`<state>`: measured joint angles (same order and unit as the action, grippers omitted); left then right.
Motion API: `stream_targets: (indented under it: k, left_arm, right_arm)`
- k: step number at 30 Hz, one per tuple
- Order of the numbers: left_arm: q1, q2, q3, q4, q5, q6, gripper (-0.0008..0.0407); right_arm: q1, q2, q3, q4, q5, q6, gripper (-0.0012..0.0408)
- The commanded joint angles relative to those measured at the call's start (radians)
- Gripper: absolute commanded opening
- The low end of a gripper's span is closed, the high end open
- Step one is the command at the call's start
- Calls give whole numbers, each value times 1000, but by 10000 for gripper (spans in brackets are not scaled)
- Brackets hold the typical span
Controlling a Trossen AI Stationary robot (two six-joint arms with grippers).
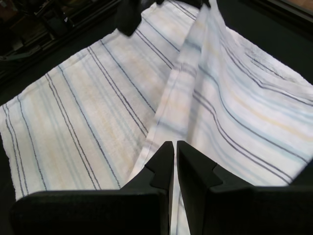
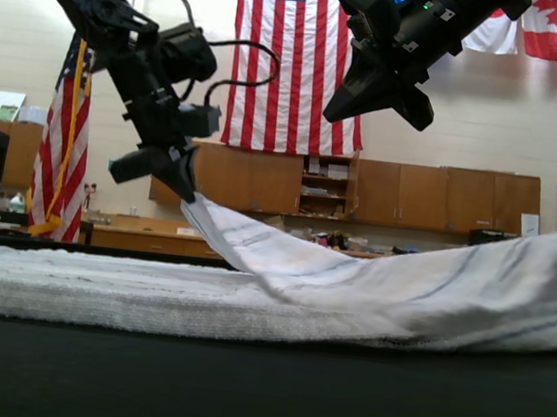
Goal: Fold the towel
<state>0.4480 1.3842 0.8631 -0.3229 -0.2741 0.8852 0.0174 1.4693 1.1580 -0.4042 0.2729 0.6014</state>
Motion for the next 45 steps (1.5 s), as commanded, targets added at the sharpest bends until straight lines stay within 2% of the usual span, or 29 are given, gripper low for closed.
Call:
stream_targets:
  k: [1, 11, 30, 45]
  left_arm:
    - [27, -23, 0, -18, 3, 2, 0]
    - [130, -35, 0, -176, 4, 47, 0]
    - [256, -32, -13, -356, 8, 81, 0]
    - [369, -34, -51, -365, 3, 114, 0]
  right_arm:
    - [0, 0, 0, 0, 0, 0, 5]
    - [0, 0, 0, 0, 0, 0, 5]
    - [0, 0, 0, -1, 0, 0, 5]
    - [0, 0, 0, -14, -1, 0, 5]
